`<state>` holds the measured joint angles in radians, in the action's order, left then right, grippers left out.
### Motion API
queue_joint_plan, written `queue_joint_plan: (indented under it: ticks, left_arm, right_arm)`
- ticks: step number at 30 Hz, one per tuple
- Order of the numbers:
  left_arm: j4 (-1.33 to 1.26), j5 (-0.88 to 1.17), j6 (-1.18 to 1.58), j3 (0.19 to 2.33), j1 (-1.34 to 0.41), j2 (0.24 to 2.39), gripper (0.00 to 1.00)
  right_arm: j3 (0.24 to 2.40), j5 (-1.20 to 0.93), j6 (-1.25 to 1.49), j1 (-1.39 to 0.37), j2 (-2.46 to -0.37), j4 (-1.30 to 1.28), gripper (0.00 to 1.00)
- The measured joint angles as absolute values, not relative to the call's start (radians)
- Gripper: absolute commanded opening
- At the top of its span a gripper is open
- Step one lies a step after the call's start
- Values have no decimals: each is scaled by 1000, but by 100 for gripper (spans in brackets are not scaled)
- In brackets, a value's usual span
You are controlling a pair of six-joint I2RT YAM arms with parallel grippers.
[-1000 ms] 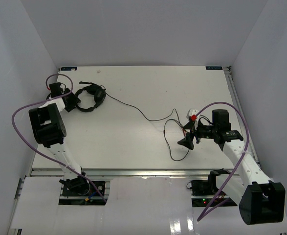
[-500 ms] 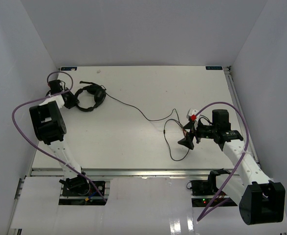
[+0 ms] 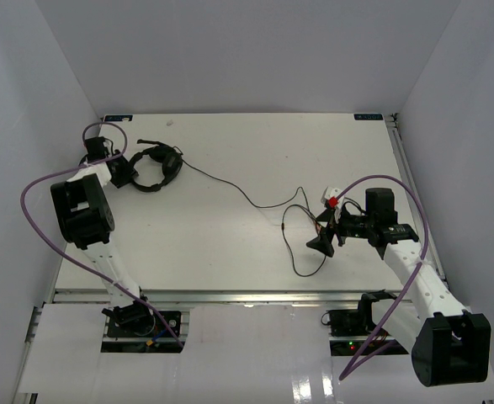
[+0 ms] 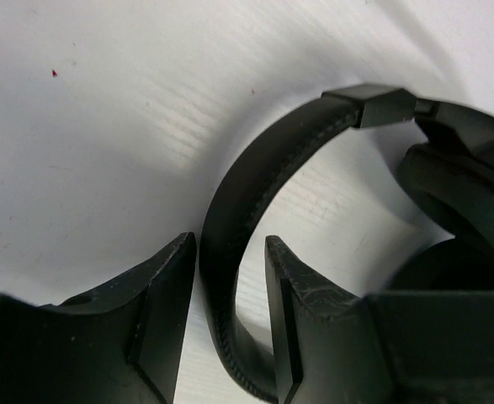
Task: Wrap the headphones
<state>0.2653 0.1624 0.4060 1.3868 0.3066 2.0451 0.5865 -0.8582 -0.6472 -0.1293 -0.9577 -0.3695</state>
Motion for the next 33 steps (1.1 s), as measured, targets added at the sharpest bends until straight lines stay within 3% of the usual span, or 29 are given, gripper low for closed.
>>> queue_joint_plan:
  ticks: [5,13,25,33]
  left_arm:
    - [283,151,402,1366,306,2024,48]
    - [299,138,393,1348,306,2012,35]
    - [307,128,393,1320,299,1989,1]
    - [374,143,393,1178,290,1768,0]
  right_arm:
    - [587,-855,-647,-125,-957,-369,96]
    - [587,-851,-647,-125,-955,-369,96]
    - [587,-839,-648,-118,-946,-369,96]
    - [570,-845,-713,-117,-902,-368,96]
